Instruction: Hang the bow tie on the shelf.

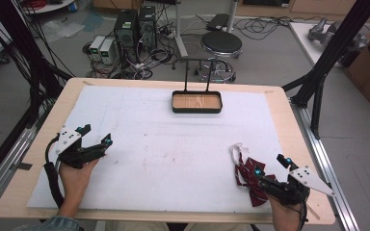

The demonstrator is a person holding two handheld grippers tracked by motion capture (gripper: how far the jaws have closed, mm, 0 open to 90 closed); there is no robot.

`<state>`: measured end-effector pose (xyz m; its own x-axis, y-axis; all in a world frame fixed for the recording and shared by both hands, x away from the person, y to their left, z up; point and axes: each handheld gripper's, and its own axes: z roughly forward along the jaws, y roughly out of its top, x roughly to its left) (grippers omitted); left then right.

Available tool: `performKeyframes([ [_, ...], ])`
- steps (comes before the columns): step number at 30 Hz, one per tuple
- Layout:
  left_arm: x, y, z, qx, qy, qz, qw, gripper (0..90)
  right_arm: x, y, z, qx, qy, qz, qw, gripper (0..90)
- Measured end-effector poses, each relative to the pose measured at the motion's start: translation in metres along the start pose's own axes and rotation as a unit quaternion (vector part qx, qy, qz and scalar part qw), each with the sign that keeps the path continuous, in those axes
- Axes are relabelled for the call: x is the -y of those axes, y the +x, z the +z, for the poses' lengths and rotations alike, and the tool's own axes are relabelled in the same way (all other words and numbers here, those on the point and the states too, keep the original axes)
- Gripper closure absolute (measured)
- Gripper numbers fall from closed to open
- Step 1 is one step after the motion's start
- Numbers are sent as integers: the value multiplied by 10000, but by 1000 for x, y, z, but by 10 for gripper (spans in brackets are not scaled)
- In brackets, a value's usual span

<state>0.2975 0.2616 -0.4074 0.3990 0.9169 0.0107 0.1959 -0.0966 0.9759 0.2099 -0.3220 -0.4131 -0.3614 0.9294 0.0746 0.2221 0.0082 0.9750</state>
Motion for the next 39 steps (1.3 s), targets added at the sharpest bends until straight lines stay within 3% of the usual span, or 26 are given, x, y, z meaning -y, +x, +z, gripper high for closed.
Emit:
performKeyframes([
  [10, 0, -1, 0, 2, -21, -18, 10000, 183, 4, 4, -7, -49, 117, -60, 9999, 153],
  [21, 0, -1, 1, 12, -24, 7, 10000, 184, 23, 13, -2, -160, 776, -117, 9968, 279],
  [27, 0, -1, 1, -4, -5, -17, 10000, 185, 31, 14, 8, -217, 1276, -74, 9916, 370],
  [30, 0, -1, 1, -3, -5, 6, 10000, 185, 33, 14, 11, -204, 1396, -136, 9899, 387],
  [31, 0, -1, 1, -2, 6, 9, 10000, 185, 34, 15, 13, -203, 1529, -161, 9879, 412],
  [39, 0, -1, 2, 5, 23, 9, 10000, 187, 37, 16, 20, -172, 1873, -243, 9819, 507],
])
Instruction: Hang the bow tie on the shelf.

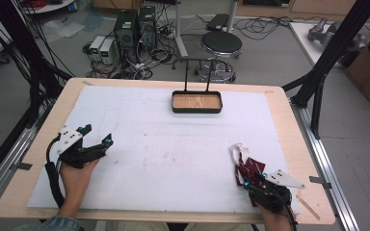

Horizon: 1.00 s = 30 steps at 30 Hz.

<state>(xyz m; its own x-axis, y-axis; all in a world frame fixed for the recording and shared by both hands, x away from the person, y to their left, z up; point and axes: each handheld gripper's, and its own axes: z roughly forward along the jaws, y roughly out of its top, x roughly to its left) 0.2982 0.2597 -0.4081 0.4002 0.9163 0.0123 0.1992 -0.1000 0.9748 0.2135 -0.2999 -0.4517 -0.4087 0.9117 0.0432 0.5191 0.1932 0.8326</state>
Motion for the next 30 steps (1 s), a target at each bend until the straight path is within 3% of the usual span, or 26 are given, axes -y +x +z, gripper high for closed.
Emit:
performKeyframes([
  [10, 0, -1, 1, 15, 44, 38, 10000, 190, 1, -2, 6, -10, 302, 23, 9995, 611],
  [14, 0, -1, 1, 26, 39, 37, 10000, 190, 0, -2, 6, -43, 306, 10, 9995, 728],
  [23, 1, -2, 2, 25, 67, 58, 10000, 191, -13, 0, -7, 360, -163, -255, 9989, 748],
  [30, 1, -2, 3, 32, 82, 67, 9999, 194, -30, -2, -10, 514, -352, -426, 9971, 750],
])
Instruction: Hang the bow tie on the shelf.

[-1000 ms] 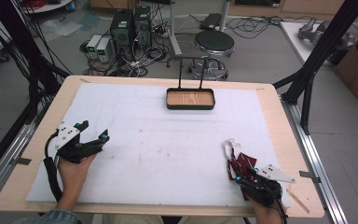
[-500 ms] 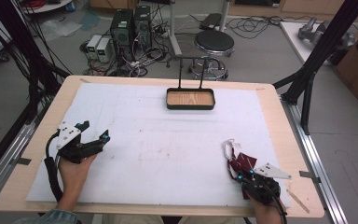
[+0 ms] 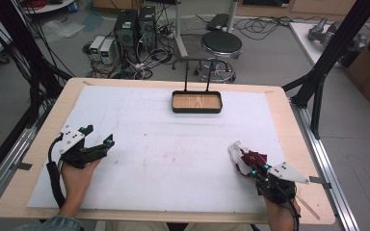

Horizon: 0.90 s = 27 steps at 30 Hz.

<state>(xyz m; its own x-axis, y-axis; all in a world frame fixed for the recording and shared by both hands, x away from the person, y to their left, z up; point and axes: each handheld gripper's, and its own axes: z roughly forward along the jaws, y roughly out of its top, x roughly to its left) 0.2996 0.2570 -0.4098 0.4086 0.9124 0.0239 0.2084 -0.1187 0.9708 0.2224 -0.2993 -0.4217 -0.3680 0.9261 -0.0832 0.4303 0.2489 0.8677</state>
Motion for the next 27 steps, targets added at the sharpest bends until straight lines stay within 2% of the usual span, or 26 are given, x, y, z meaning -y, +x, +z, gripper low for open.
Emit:
performKeyframes([
  [8, 0, 0, 1, 10, -4, 32, 10000, 194, -25, -6, 12, 68, -154, -164, 9997, 749],
  [15, 1, 1, 3, 27, 17, 53, 10000, 194, -54, -11, 27, 134, -247, -400, 9988, 750],
  [20, 1, 1, 4, 20, 22, 71, 10000, 194, -69, -14, 37, 36, -303, -385, 9988, 750],
  [25, 2, 2, 4, 3, 6, 68, 10000, 194, -82, -18, 48, 63, -400, -454, 9981, 751],
  [27, 2, 2, 4, 5, -7, 64, 10000, 194, -88, -20, 52, 76, -349, -441, 9984, 751],
])
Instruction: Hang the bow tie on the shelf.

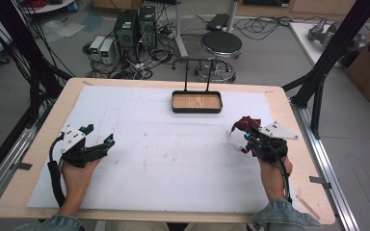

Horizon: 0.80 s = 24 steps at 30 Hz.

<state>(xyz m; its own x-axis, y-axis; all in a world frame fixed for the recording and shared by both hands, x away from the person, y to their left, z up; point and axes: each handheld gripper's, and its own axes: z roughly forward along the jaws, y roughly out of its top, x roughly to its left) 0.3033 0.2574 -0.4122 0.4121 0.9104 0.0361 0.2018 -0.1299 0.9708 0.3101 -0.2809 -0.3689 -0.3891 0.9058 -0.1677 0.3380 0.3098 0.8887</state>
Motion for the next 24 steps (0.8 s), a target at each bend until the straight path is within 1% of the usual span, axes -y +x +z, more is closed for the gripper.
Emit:
performKeyframes([
  [2, 0, 0, 0, 9, -5, -2, 10000, 194, -3, -1, 2, 4, -5, -23, 10000, 751],
  [5, 0, 0, 1, -6, -33, 15, 10000, 194, -14, -6, 8, 22, -42, -105, 9999, 751],
  [8, 1, 1, 1, 0, -32, -14, 10000, 194, -24, -8, 13, 10, -58, -109, 9999, 751],
  [9, 1, 1, 1, 0, -32, -14, 10000, 194, -27, -8, 15, 13, -123, -137, 9998, 751],
  [10, 1, 1, 2, 1, -39, -17, 10000, 194, -27, -8, 15, 13, -123, -137, 9998, 751],
  [11, 1, 1, 1, 6, -21, 2, 10000, 194, -31, -9, 17, -3, -114, -112, 9999, 751],
  [12, 1, 2, 2, 5, -32, -12, 10000, 194, -36, -10, 23, -64, -130, -161, 9998, 751],
  [13, 1, 2, 2, 5, -32, -12, 10000, 194, -36, -10, 23, -64, -130, -161, 9998, 751],
  [14, 1, 2, 2, 5, -30, -25, 10000, 194, -39, -11, 26, -90, -207, -222, 9995, 751],
  [16, 1, 2, 2, 13, -47, -48, 10000, 194, -45, -15, 35, -163, -257, -193, 9993, 752],
  [17, 1, 2, 2, 16, -57, -56, 10000, 194, -47, -17, 38, -165, -307, -243, 9991, 752],
  [19, 1, 2, 2, 11, -38, -14, 10000, 194, -49, -18, 41, -147, -296, -229, 9992, 752],
  [21, 1, 1, 3, 9, -55, -21, 10000, 195, -58, -21, 48, -152, -354, -140, 9992, 752],
  [23, 1, 2, 3, 22, -62, -55, 10000, 195, -65, -24, 52, -125, -394, -139, 9990, 752],
  [24, 1, 2, 3, 22, -62, -55, 10000, 195, -65, -24, 52, -125, -394, -139, 9990, 752],
])
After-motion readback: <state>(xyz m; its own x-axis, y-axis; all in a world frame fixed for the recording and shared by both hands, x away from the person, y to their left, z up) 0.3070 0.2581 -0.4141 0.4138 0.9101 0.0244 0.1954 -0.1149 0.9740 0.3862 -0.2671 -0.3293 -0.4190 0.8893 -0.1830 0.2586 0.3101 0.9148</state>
